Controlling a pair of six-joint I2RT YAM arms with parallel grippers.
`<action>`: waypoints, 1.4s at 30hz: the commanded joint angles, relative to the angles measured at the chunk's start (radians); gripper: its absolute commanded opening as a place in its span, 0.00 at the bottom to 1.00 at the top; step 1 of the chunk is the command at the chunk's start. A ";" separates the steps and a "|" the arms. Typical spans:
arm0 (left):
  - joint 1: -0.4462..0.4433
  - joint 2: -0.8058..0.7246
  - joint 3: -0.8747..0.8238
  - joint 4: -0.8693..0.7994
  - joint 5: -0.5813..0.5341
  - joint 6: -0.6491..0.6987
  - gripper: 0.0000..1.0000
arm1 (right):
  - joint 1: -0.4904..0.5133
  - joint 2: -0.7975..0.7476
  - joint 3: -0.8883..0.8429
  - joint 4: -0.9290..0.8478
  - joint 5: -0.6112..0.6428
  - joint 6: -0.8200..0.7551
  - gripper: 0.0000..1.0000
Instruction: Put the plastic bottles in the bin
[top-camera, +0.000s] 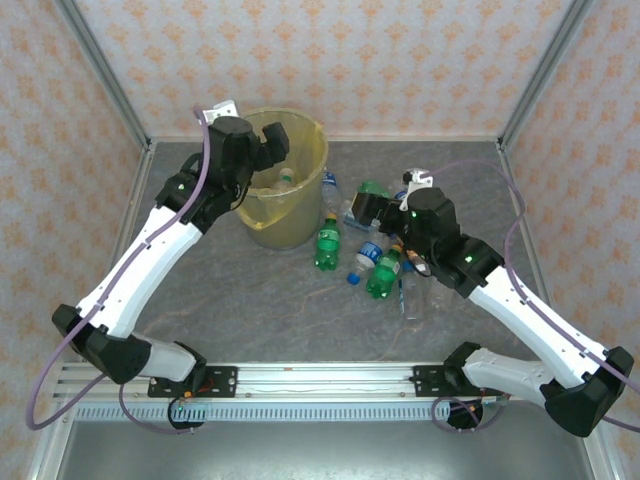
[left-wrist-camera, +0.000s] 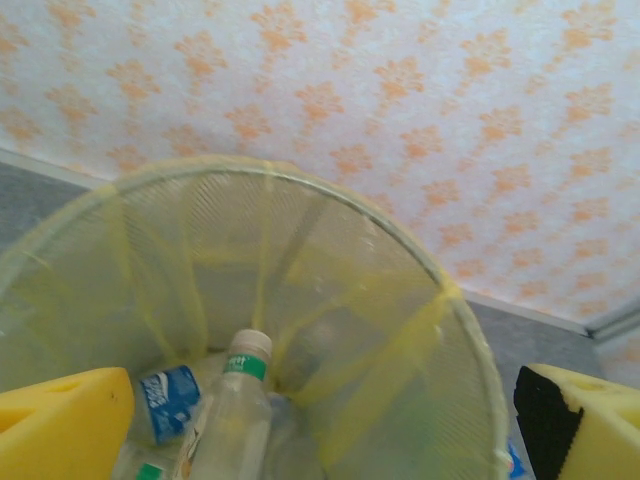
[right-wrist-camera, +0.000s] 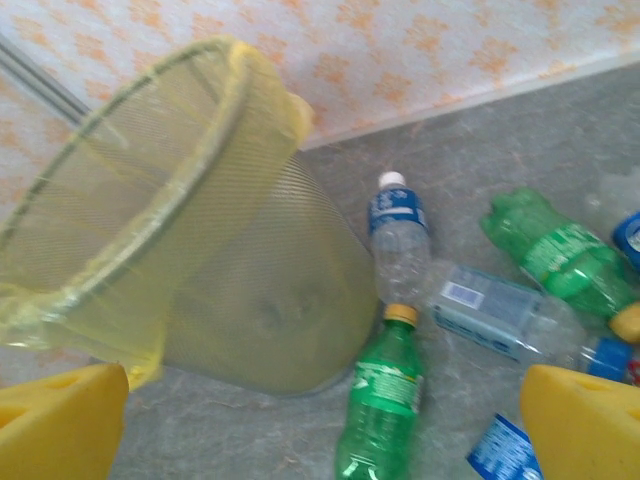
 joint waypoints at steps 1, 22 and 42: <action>-0.027 -0.042 -0.048 0.068 0.061 -0.057 0.99 | 0.005 -0.039 -0.042 -0.099 0.096 0.054 1.00; -0.100 -0.068 -0.129 0.155 0.210 -0.094 0.99 | 0.003 -0.214 -0.429 -0.372 0.019 0.368 0.62; -0.099 -0.080 -0.113 0.133 0.184 -0.066 0.99 | 0.005 -0.105 -0.460 -0.380 0.071 0.384 0.73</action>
